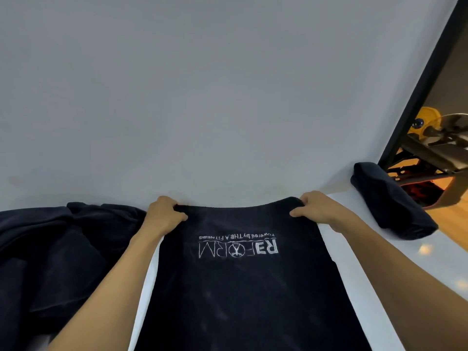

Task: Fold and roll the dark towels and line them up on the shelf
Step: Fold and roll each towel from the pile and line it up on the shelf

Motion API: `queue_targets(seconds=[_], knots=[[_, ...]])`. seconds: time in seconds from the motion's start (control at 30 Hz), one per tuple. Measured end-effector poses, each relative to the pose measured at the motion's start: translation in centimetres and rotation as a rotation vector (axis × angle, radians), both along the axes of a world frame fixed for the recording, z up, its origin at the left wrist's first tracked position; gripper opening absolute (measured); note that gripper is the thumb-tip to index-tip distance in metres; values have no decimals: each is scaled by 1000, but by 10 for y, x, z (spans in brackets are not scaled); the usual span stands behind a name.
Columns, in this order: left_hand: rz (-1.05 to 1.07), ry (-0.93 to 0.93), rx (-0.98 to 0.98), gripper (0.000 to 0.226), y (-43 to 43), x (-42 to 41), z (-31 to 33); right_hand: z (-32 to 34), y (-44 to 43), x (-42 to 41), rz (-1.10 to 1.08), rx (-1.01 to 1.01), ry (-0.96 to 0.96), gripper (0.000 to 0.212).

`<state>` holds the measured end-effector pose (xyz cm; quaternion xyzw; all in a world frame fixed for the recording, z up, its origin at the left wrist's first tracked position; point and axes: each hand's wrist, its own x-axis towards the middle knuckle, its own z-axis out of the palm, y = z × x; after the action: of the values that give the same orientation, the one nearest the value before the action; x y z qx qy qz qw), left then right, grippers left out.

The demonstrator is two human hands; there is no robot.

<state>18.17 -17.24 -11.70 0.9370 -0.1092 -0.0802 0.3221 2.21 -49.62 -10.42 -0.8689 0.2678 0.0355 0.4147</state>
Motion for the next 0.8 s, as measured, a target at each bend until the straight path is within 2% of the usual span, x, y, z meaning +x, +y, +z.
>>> queue_targets(seconds=[0.07,0.13,0.23,0.3,0.47,0.63,0.73,0.8], knots=[[-34,27,27,10,3,-2,10,7,1,-3,-54,199,-101,11],[-69,75,-23,8,6,-4,23,17,0,-6,-71,333,-172,19],[-74,152,-314,18,15,-11,56,42,-3,-12,-25,353,-239,16],[-84,165,-545,24,25,-19,89,68,-7,-16,-11,376,-350,17],[-77,35,-1017,21,42,-37,182,152,-14,-25,13,535,-715,12],[-115,-89,-1113,17,44,-67,245,219,-12,-42,82,529,-935,13],[-155,-155,-1186,14,54,-95,259,233,-9,-61,143,543,-1033,11],[-215,-161,-1158,9,62,-117,255,229,-8,-80,191,557,-1065,9]])
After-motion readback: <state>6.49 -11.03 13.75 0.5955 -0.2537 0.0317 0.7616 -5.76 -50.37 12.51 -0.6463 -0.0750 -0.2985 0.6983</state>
